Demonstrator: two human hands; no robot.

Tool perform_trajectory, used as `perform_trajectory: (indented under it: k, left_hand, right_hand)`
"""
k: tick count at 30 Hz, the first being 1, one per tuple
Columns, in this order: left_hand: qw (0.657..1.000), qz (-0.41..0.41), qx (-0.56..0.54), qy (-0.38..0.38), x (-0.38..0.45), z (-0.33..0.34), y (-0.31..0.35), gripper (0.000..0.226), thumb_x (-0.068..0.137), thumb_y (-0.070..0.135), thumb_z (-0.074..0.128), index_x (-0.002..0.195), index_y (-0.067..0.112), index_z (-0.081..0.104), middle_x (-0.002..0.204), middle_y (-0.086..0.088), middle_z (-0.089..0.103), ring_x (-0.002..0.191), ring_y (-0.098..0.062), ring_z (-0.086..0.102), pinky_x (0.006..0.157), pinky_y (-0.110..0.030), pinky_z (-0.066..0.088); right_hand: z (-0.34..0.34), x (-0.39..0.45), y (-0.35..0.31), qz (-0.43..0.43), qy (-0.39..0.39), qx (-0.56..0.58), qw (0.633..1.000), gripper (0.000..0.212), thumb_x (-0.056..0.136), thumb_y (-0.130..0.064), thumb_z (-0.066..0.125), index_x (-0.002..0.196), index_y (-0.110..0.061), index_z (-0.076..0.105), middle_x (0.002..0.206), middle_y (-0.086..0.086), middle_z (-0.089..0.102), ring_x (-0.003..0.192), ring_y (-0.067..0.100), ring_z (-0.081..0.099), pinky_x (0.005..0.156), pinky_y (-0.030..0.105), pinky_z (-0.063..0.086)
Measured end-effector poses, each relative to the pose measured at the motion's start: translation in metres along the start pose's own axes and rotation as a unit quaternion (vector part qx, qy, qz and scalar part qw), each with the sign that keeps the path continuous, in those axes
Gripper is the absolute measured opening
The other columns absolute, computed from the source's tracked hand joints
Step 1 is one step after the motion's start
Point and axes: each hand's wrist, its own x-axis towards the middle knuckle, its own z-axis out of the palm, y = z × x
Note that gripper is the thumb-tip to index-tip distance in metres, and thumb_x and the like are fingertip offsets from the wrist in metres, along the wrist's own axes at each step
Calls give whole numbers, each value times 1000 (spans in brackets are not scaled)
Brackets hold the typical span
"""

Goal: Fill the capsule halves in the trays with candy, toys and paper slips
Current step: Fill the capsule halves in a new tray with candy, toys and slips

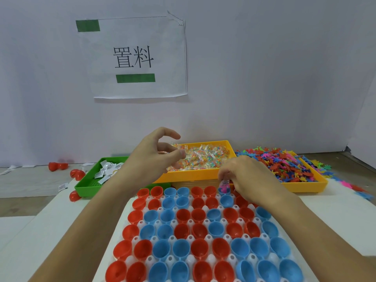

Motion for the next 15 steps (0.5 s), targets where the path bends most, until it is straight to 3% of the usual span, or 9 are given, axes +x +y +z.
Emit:
perform_trajectory:
  k: [9, 15]
  left_hand:
    - [1000, -1, -13, -7, 0, 0, 1, 23, 91, 25, 66, 111, 31, 55, 88, 6, 76, 76, -14, 72, 66, -32, 54]
    - [1000, -2, -6, -4, -1, 0, 2, 23, 92, 25, 66, 111, 31, 55, 88, 8, 76, 75, -12, 72, 65, -30, 54]
  right_hand:
    - [5, 1, 1, -11, -10, -15, 1000, 32, 87, -3, 64, 96, -33, 73, 98, -15, 66, 91, 8, 63, 69, 24, 49]
    - [6, 2, 3, -10, -10, -5, 1000, 36, 88, 1, 62, 94, -34, 73, 98, -16, 67, 90, 6, 63, 70, 20, 47]
